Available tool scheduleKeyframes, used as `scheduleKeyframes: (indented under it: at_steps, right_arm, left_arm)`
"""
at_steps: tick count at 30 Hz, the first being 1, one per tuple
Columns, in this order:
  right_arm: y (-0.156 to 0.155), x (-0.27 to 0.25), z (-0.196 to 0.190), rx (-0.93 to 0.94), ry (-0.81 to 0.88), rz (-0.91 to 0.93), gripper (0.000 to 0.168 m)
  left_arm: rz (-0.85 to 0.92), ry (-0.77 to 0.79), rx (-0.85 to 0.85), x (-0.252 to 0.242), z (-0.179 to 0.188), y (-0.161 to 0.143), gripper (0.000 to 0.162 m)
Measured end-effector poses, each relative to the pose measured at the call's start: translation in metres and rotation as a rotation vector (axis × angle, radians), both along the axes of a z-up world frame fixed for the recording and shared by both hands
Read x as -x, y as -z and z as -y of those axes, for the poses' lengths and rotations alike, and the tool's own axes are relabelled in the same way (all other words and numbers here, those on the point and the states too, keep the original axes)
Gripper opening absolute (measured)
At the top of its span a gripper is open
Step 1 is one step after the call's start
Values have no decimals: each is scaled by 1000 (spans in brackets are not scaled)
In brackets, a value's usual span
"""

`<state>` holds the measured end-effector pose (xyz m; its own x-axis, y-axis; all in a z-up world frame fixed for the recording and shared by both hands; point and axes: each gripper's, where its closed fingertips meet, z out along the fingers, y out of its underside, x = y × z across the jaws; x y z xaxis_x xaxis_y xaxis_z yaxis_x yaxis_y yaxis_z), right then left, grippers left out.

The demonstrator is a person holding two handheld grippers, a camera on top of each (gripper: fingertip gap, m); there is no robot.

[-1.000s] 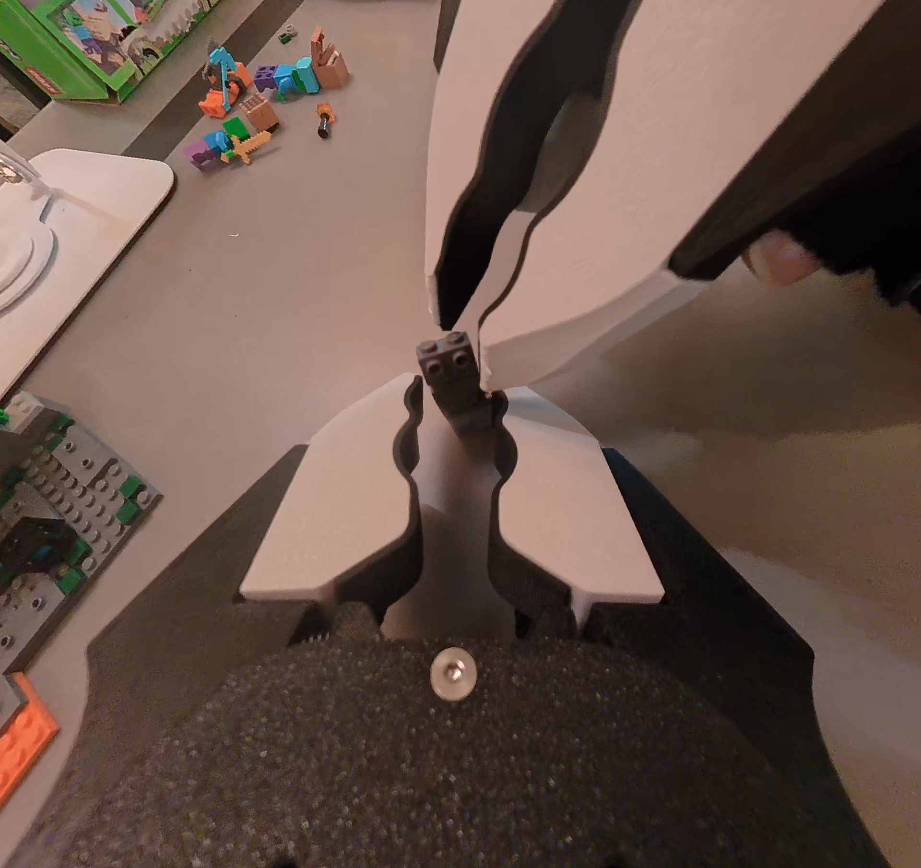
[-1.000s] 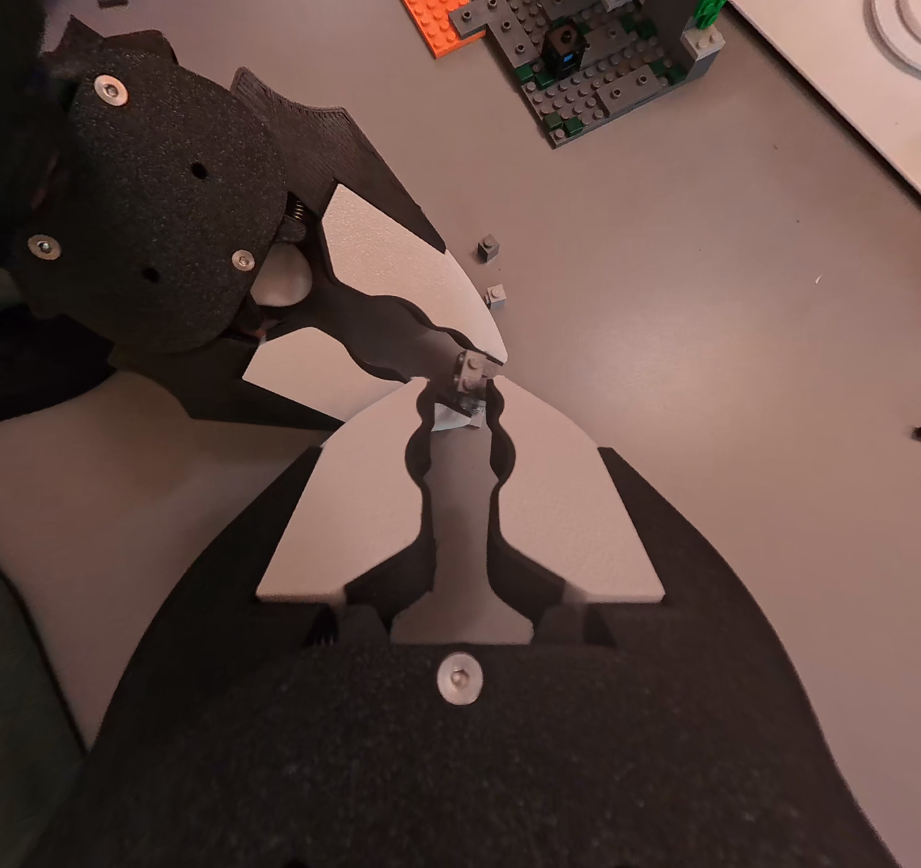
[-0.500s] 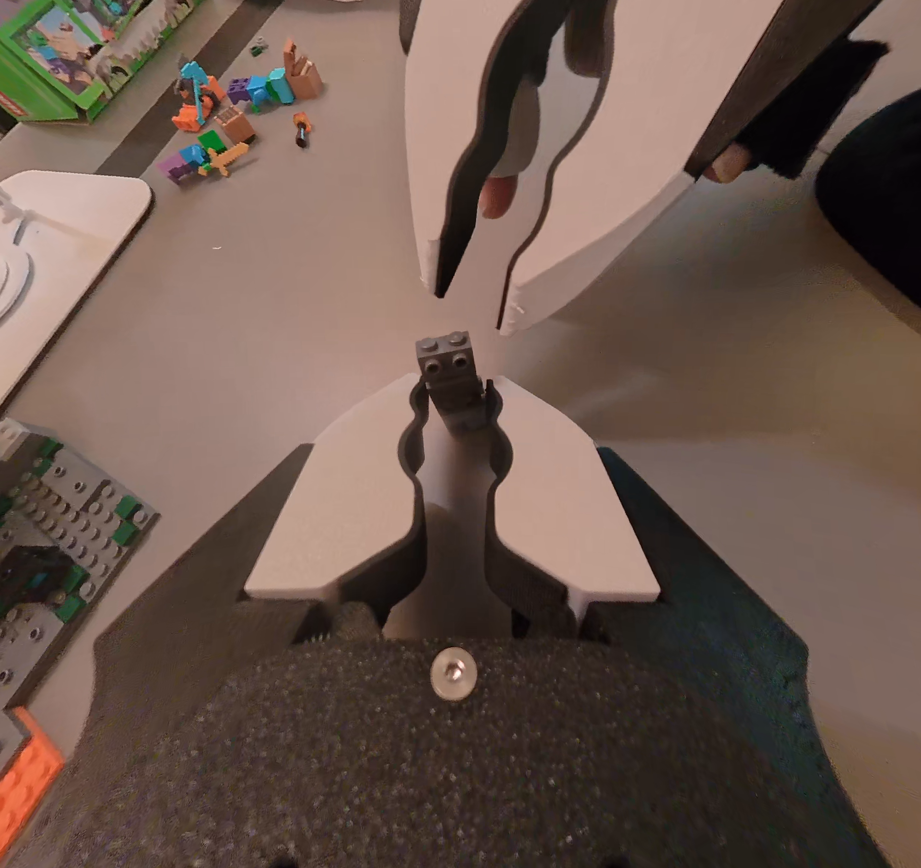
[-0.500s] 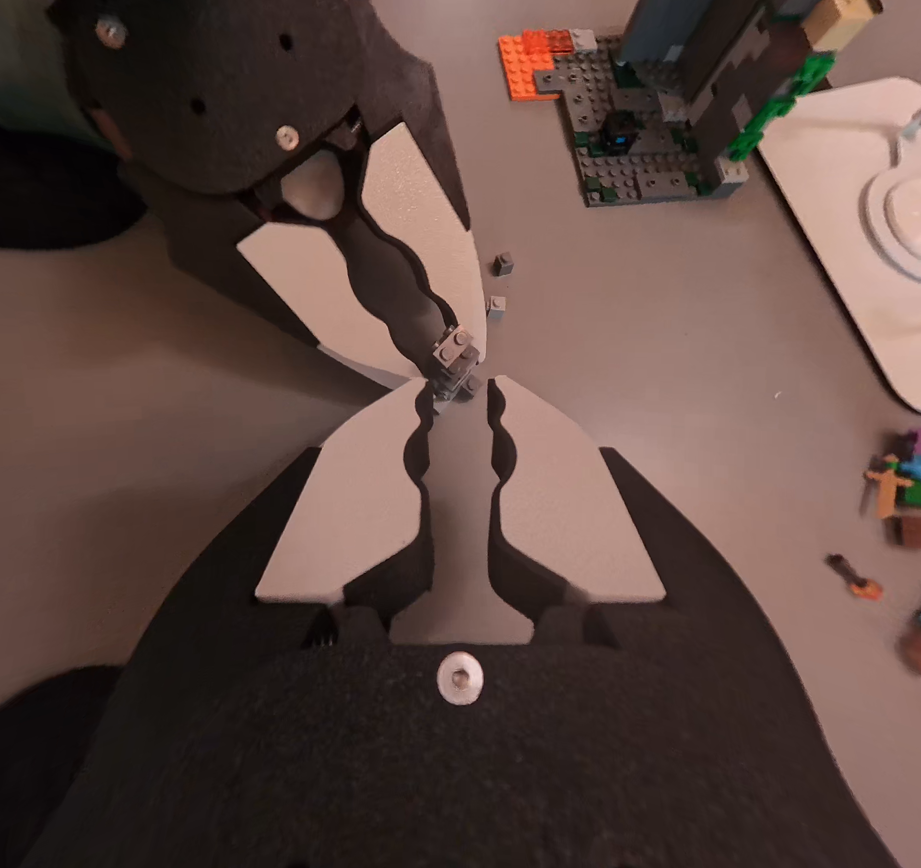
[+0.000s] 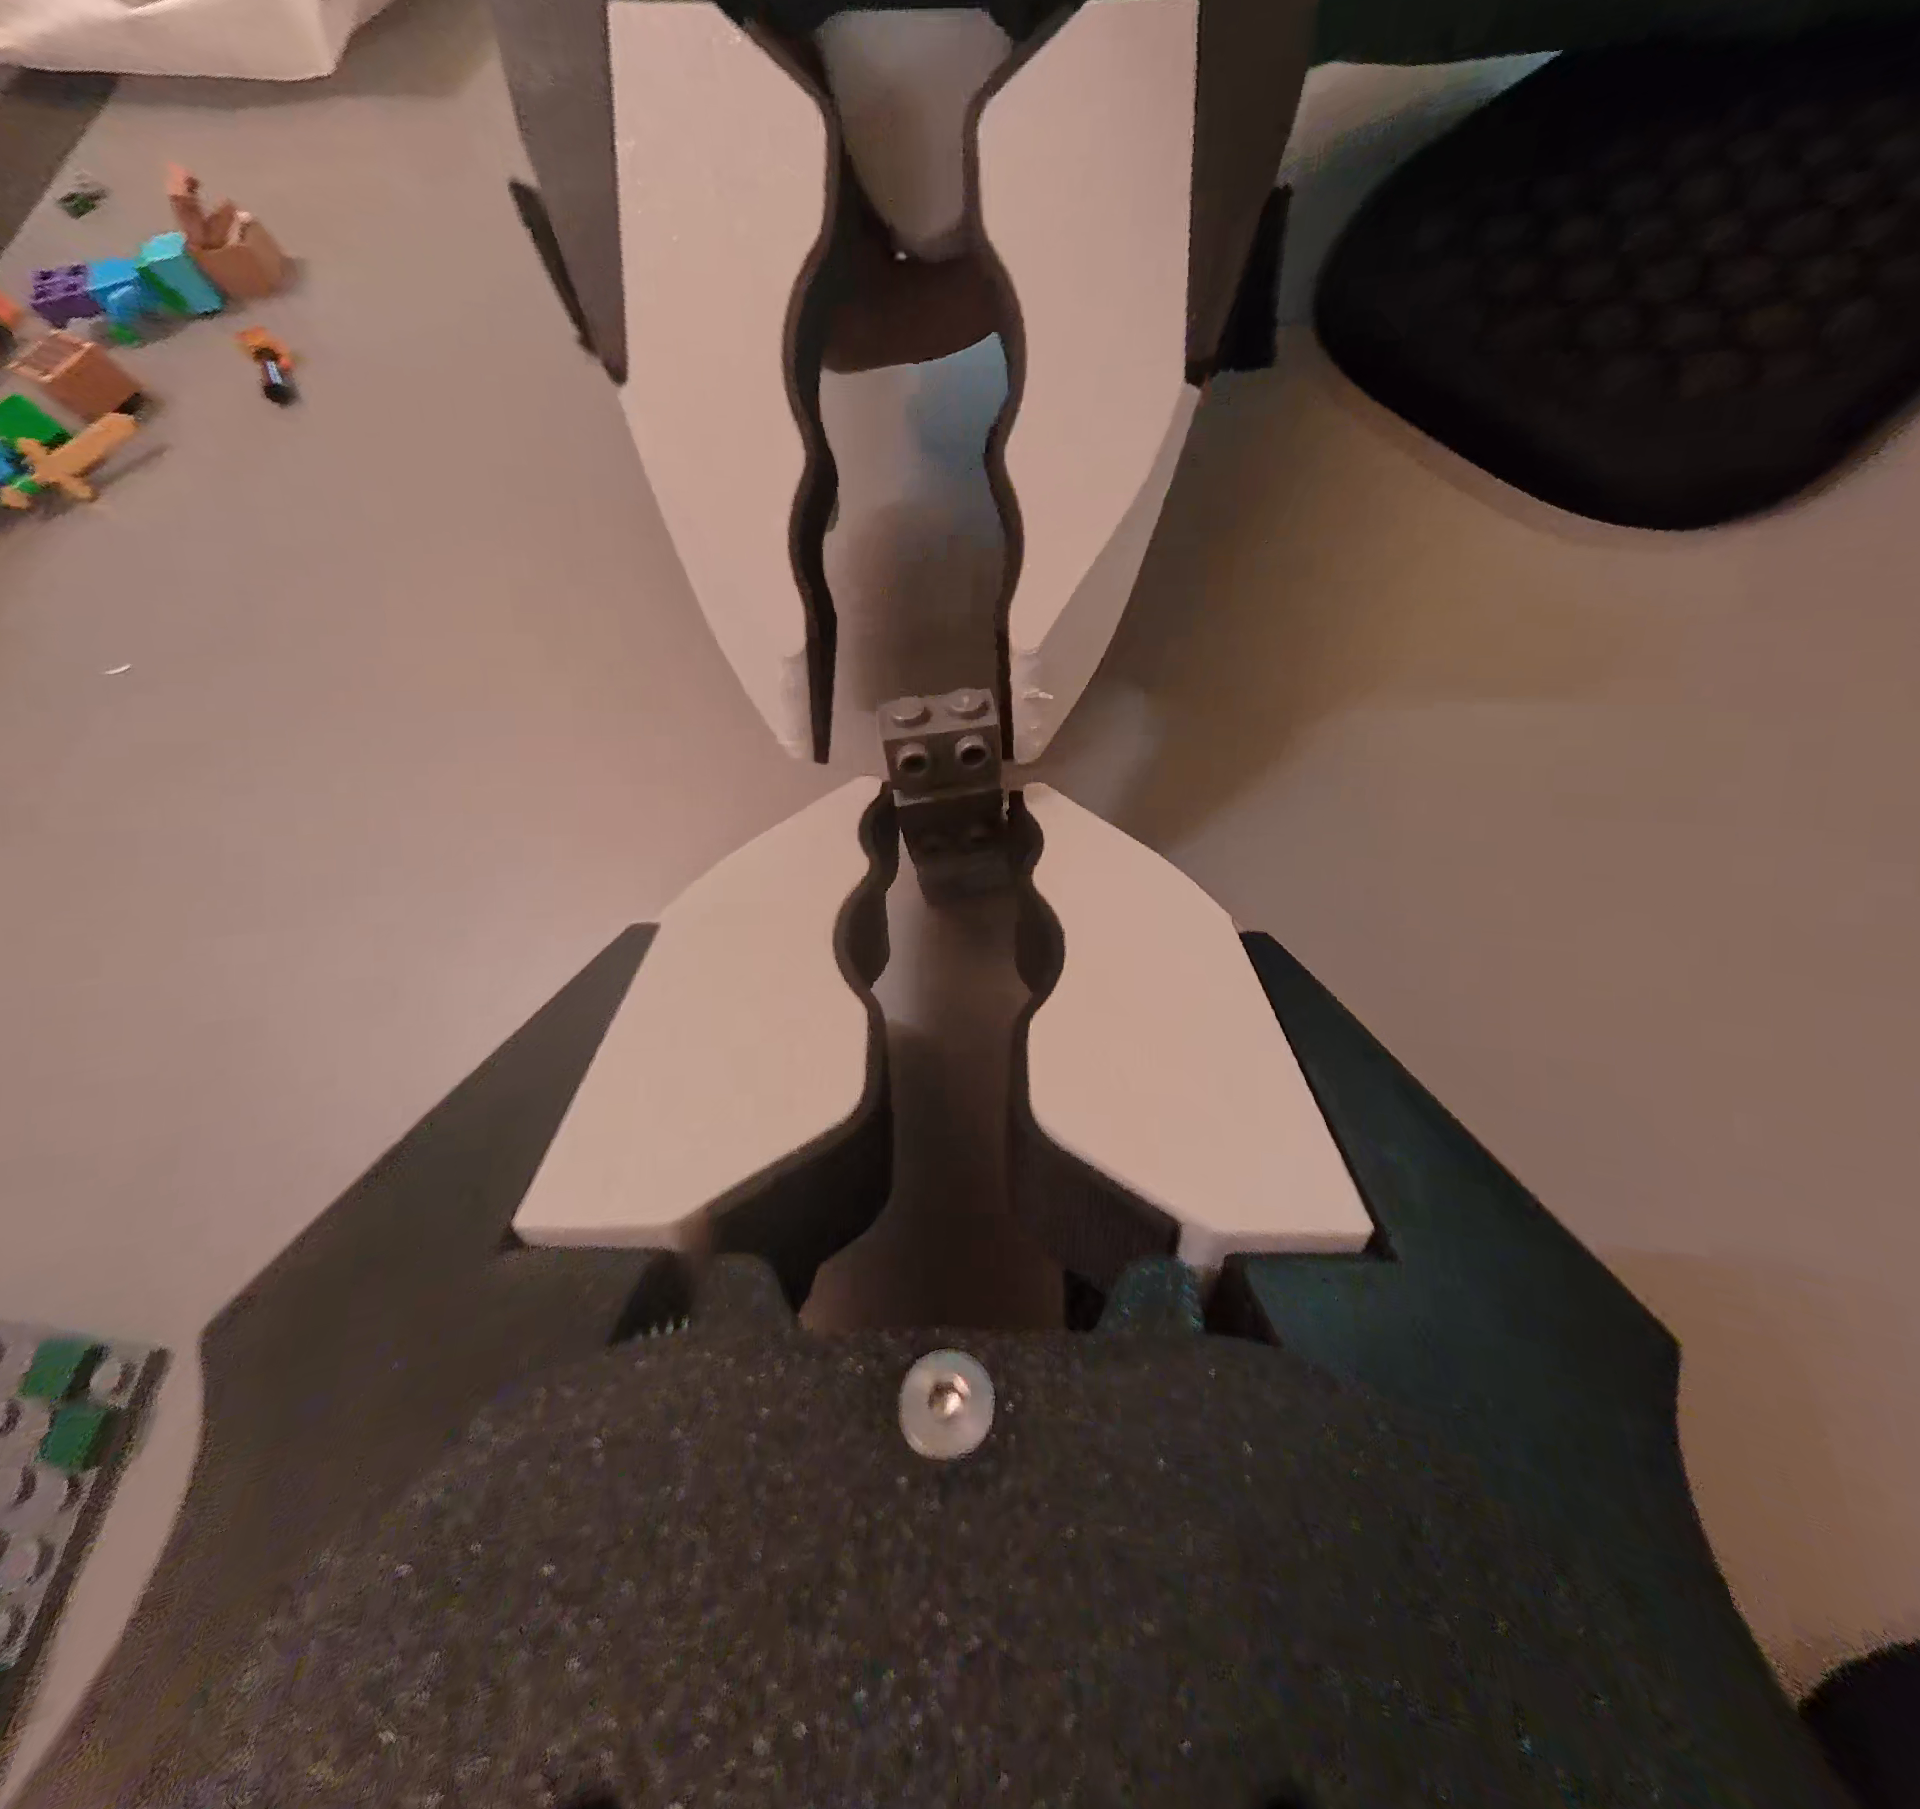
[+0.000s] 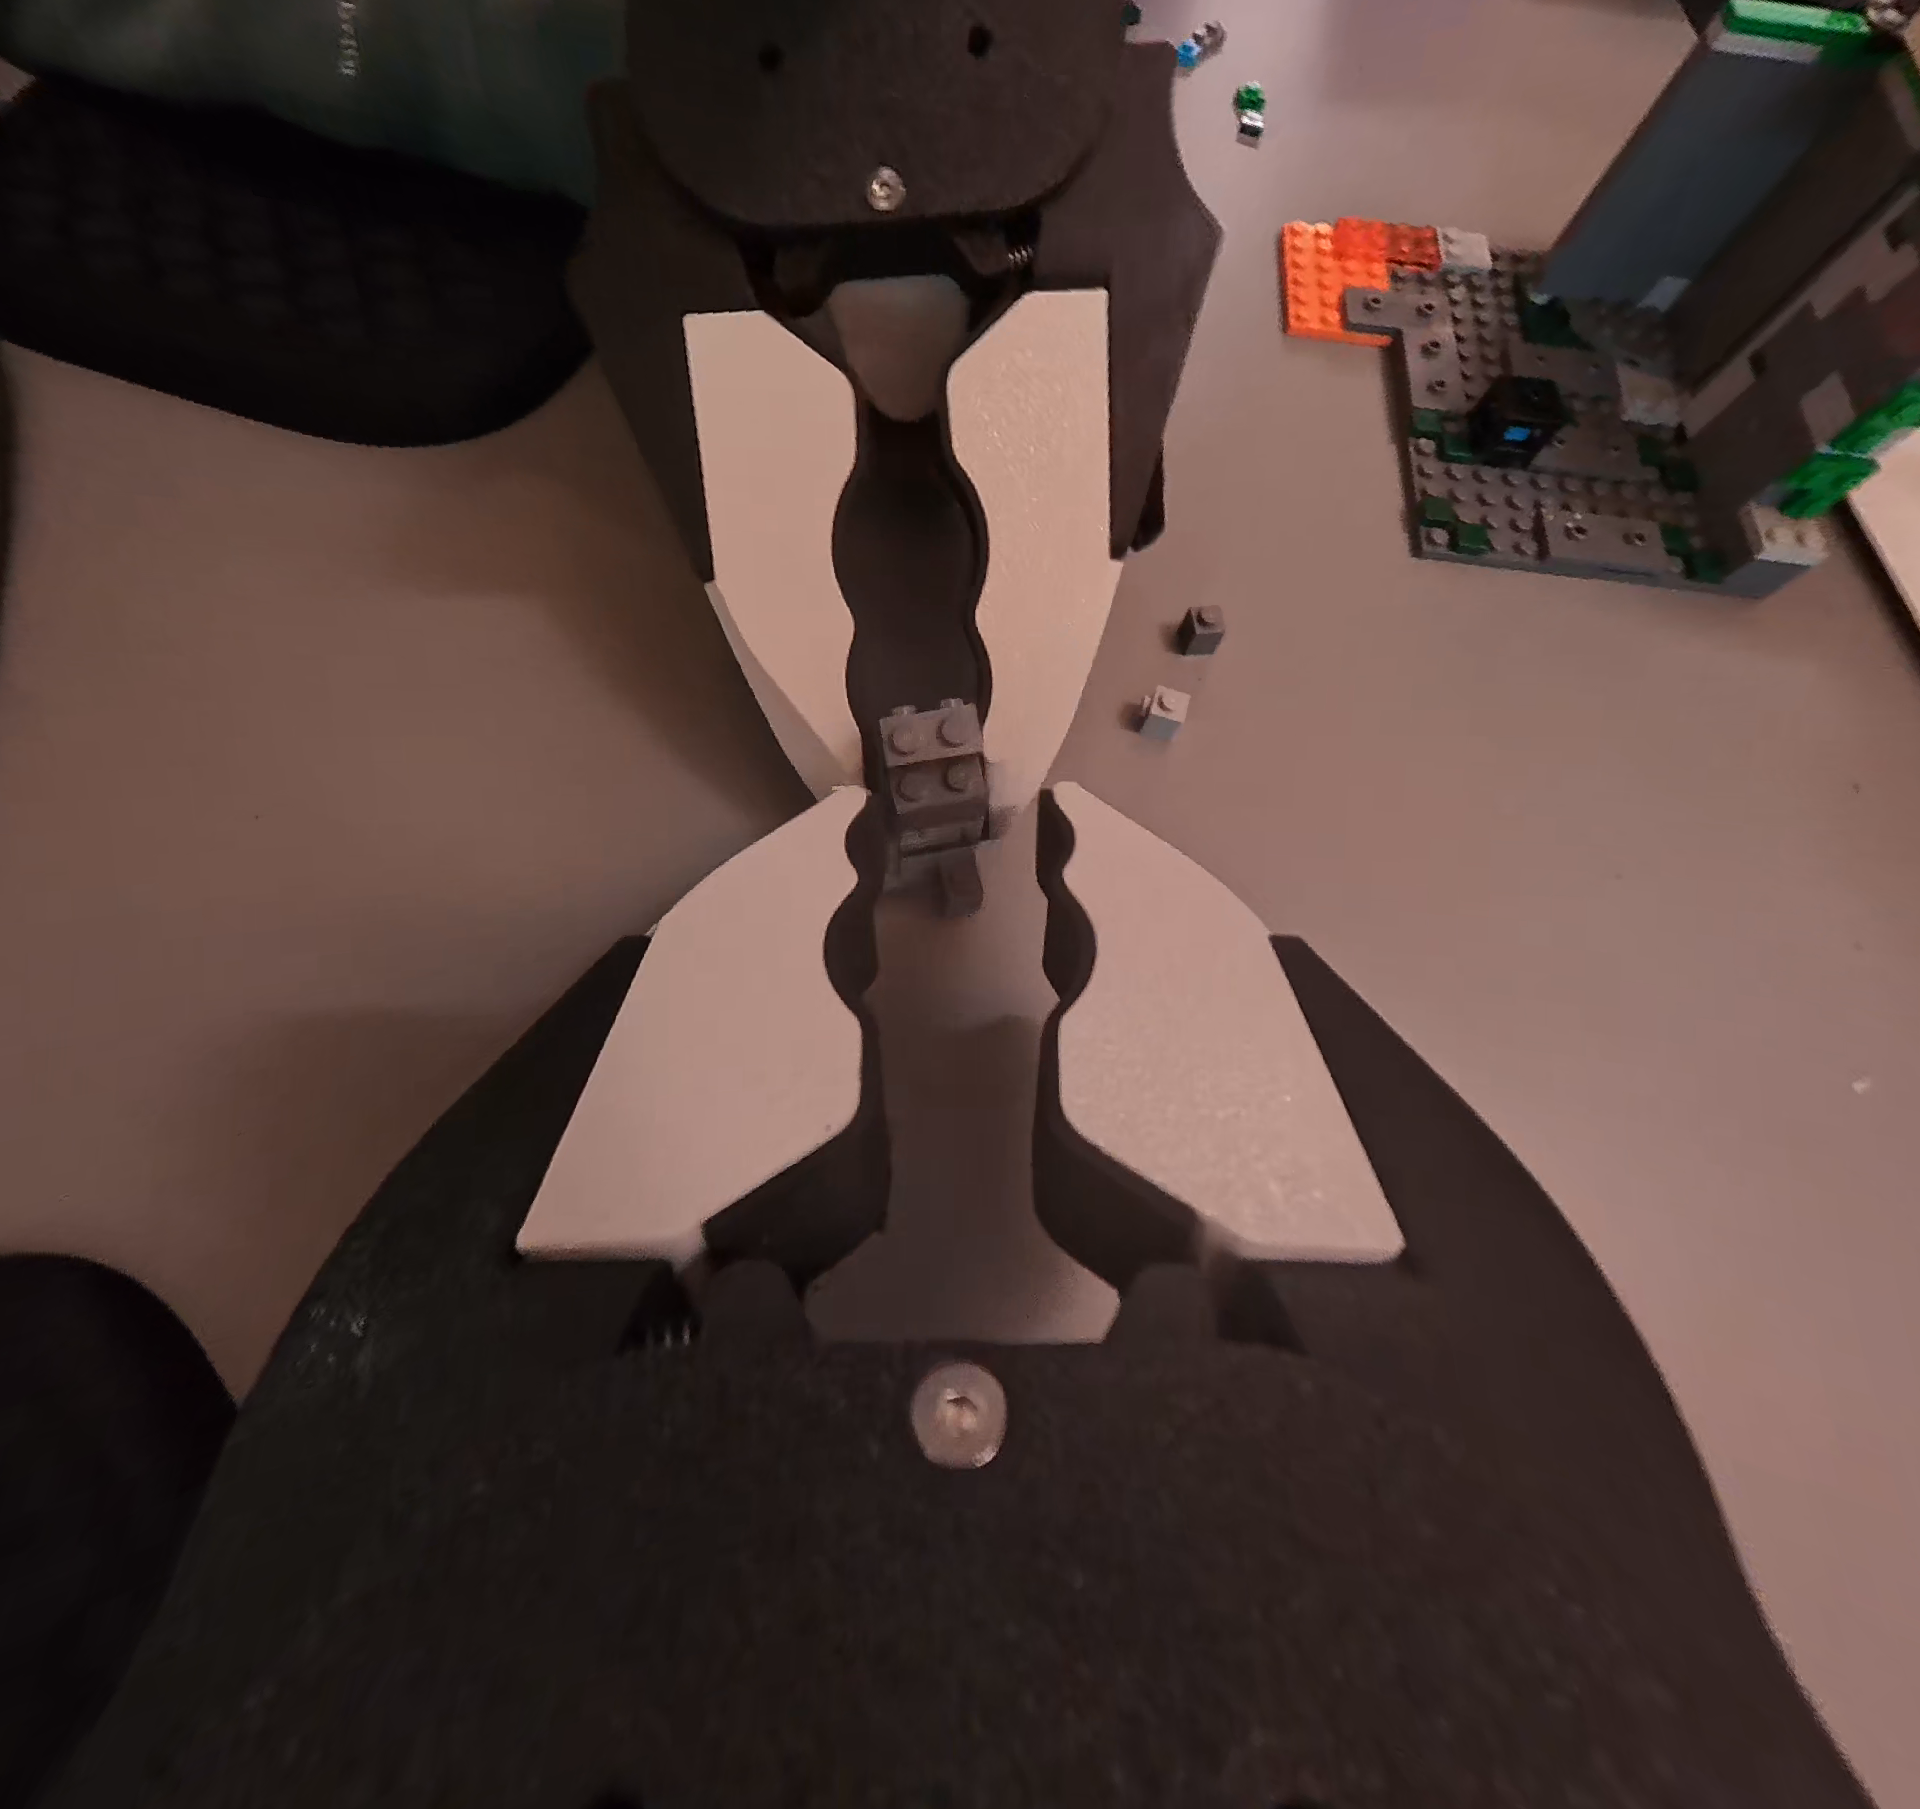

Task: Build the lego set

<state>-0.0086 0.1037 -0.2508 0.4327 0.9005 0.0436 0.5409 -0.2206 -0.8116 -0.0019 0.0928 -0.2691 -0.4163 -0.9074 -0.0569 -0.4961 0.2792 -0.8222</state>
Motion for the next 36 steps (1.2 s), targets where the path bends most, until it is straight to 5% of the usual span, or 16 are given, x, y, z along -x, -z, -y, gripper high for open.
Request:
scheduleKeyframes:
  at_steps: [20,29,36]
  right_arm:
    - [-1,3,3,-6,26,-33,16]
    - [-14,-1,4,1,40,-53,16]
    - [-31,2,4,-22,37,-63,16]
  left_arm:
    - [-62,-8,-27,3,1,10,26]
    - [-57,-41,-31,2,2,10,42]
    - [28,-75,-15,-5,1,-3,35]
